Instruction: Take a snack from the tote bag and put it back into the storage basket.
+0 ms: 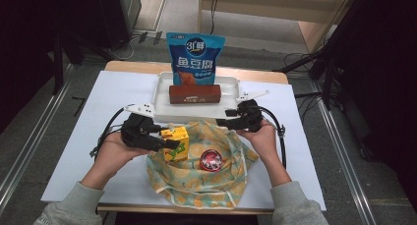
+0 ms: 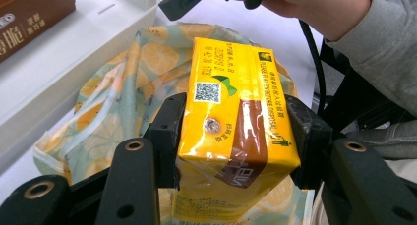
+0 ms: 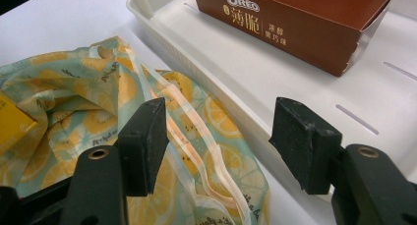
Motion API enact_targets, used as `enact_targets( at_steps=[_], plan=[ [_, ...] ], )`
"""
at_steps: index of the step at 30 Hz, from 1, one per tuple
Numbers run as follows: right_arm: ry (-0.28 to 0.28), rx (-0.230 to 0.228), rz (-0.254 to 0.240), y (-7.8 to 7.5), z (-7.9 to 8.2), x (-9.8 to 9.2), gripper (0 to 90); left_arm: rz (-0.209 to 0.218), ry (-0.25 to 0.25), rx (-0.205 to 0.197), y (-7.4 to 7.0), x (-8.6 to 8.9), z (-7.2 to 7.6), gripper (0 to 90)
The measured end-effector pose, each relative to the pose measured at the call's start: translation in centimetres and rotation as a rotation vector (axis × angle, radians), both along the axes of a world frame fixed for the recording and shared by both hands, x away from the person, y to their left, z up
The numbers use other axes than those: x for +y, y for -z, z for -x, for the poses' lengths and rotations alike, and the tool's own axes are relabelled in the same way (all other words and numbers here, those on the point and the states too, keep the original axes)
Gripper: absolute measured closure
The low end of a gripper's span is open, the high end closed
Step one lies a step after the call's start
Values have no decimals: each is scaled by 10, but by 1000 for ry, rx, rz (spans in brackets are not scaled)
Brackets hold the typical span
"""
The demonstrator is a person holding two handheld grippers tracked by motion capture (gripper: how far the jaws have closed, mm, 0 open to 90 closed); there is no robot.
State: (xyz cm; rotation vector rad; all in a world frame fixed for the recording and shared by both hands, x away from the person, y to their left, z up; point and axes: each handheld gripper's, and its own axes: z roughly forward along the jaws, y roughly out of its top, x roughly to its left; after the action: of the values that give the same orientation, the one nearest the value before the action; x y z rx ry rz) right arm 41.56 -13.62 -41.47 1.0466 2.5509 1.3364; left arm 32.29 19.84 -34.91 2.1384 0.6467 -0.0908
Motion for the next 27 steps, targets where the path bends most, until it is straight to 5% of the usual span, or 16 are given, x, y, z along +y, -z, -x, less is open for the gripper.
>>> enact_targets(
  at_steps=[27],
  plan=[
    [-8, -2, 1, -1, 6, -2, 390, 14, -53, -21, -27, 22, -13, 505]
  ],
)
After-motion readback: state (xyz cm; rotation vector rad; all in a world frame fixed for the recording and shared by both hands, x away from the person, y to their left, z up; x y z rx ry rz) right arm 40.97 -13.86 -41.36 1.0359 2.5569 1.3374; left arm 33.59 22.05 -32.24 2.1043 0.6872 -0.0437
